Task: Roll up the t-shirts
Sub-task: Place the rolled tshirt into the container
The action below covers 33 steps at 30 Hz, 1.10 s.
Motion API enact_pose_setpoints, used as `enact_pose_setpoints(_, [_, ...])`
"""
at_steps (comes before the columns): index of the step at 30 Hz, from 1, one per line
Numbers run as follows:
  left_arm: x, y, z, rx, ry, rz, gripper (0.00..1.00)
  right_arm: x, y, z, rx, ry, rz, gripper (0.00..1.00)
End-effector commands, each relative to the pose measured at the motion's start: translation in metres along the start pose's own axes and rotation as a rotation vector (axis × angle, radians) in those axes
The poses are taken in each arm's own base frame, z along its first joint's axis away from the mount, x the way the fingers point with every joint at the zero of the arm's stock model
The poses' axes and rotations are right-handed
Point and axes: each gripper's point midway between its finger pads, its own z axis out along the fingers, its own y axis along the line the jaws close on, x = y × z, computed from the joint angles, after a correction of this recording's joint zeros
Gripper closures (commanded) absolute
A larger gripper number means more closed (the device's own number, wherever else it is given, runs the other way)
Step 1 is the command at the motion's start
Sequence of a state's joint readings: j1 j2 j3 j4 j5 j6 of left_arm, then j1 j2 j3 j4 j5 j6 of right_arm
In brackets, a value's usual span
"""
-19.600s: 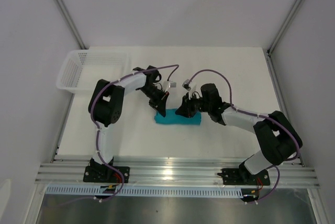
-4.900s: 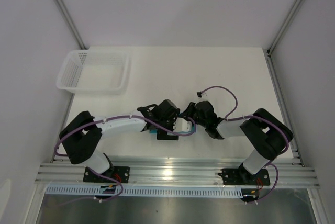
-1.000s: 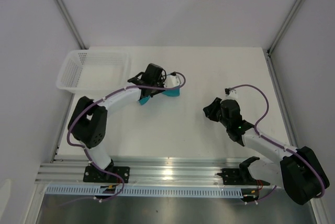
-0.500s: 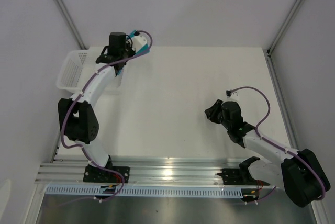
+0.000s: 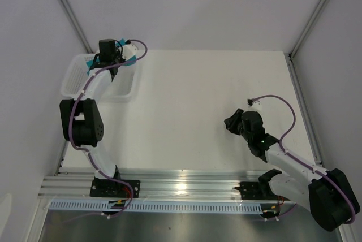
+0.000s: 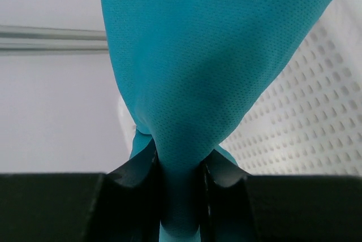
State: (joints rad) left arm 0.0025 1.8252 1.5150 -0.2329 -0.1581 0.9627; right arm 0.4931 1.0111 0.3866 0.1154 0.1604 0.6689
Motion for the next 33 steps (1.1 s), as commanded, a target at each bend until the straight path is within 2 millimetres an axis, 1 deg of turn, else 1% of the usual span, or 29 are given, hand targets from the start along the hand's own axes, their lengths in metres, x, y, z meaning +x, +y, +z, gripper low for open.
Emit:
enact_pose_setpoints(1, [0.012,-0.005,0.018,0.025,-0.022,0.078,1.0,-0.003,-0.01,-0.003,0.042,-0.02,0.003,0.73])
enact_pose_setpoints(2, [0.017,-0.007,0.021,0.034,-0.016,0.076,0.99,-0.002,-0.011,-0.002,0.046,-0.018,0.002,0.73])
enact_pose_setpoints(3, [0.022,-0.013,0.026,0.057,-0.005,0.082,0.99,-0.003,-0.01,-0.003,0.045,-0.019,0.004,0.73])
enact_pose_setpoints(5, [0.032,-0.015,0.03,0.064,0.014,0.091,0.99,-0.003,-0.012,-0.004,0.051,-0.02,0.005,0.73])
enact_pose_setpoints(6, [0.037,-0.019,0.033,0.075,0.025,0.105,0.99,-0.003,-0.011,-0.004,0.052,-0.019,0.006,0.73])
enact_pose_setpoints(9, [0.05,-0.02,0.037,0.079,0.042,0.115,0.99,-0.003,-0.012,-0.005,0.055,-0.024,0.013,0.73])
enact_pose_setpoints(11, [0.059,-0.024,0.041,0.077,0.059,0.138,0.99,-0.003,-0.013,-0.006,0.06,-0.024,0.012,0.72])
enact_pose_setpoints(14, [0.064,-0.03,0.047,0.086,0.065,0.196,0.99,-0.003,-0.013,-0.006,0.058,-0.021,0.01,0.72])
enact_pose_setpoints(15, [0.065,-0.027,0.049,0.077,0.071,0.208,0.99,-0.002,-0.013,-0.006,0.062,-0.016,0.007,0.73])
enact_pose_setpoints(16, [0.066,-0.024,0.05,0.075,0.072,0.208,1.0,-0.002,-0.014,-0.005,0.063,-0.013,0.007,0.72])
enact_pose_setpoints(19, [0.075,-0.029,0.053,0.118,0.079,0.207,0.99,-0.003,-0.014,-0.006,0.066,-0.015,0.009,0.72])
enact_pose_setpoints(22, [0.088,-0.051,0.056,0.211,0.089,0.218,1.0,-0.002,-0.014,-0.007,0.069,-0.016,0.015,0.72])
enact_pose_setpoints(23, [0.096,-0.066,0.056,0.261,0.102,0.23,0.99,-0.002,-0.015,-0.006,0.07,-0.015,0.013,0.72])
enact_pose_setpoints(26, [0.099,-0.086,0.053,0.34,0.09,0.229,0.99,-0.001,-0.015,-0.006,0.074,-0.01,0.012,0.72])
enact_pose_setpoints(27, [0.101,-0.095,0.05,0.386,0.088,0.221,0.98,-0.002,-0.014,-0.005,0.072,-0.01,0.009,0.72])
enact_pose_setpoints(28, [0.099,-0.098,0.049,0.401,0.075,0.216,0.92,-0.002,-0.014,-0.005,0.072,-0.01,0.007,0.72])
enact_pose_setpoints(30, [0.099,-0.102,0.049,0.429,0.07,0.203,0.85,-0.003,-0.013,-0.005,0.072,-0.01,0.001,0.72])
enact_pose_setpoints(31, [0.098,-0.107,0.046,0.467,0.065,0.196,0.79,-0.004,-0.013,-0.004,0.073,-0.009,-0.002,0.72])
enact_pose_setpoints(33, [0.1,-0.114,0.045,0.506,0.061,0.184,0.74,-0.004,-0.013,-0.004,0.078,-0.005,-0.005,0.72])
